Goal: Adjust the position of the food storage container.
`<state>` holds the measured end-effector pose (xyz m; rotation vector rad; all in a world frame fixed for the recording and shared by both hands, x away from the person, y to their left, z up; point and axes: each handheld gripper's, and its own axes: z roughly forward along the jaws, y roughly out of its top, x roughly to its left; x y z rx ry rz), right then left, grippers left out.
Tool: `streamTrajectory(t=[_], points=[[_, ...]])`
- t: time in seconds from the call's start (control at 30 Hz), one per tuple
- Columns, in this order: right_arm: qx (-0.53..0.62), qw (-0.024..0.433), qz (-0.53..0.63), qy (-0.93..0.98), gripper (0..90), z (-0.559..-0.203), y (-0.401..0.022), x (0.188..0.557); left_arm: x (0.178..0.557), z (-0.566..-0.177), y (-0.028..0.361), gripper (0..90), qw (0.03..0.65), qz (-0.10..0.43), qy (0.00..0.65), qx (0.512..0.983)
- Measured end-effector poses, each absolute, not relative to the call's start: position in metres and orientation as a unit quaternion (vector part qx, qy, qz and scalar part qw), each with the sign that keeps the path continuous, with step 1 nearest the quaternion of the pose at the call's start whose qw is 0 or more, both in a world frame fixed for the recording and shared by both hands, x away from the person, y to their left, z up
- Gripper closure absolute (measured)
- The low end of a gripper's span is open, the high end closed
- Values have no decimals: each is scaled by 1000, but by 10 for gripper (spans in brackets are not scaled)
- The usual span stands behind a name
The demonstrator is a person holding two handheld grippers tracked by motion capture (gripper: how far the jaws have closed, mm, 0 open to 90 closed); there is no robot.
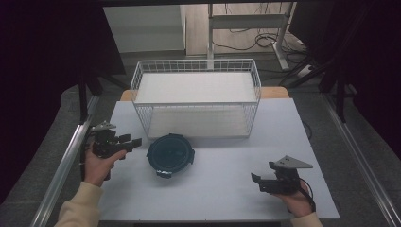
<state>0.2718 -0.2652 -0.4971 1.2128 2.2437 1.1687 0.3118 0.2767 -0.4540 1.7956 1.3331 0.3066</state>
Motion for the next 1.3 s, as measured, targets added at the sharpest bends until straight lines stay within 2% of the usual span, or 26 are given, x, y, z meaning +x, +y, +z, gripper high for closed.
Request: streamTrajectory(t=[0.2,0.33,0.4,0.43,0.53,1.3], points=[[425,170,406,791,141,-498,-265,272,328,-455,273,586,405,129,531,733],[425,172,405,791,141,-498,-265,272,335,-459,267,658,392,114,531,742],[425,173,404,791,142,-498,-265,272,337,-459,264,770,387,111,529,747],[425,173,404,791,142,-498,-265,272,339,-459,262,770,382,109,528,750],[424,173,401,793,141,-499,-265,273,343,-460,255,884,368,110,521,762],[410,184,404,797,147,-497,-258,268,369,-486,225,900,337,93,497,794]])
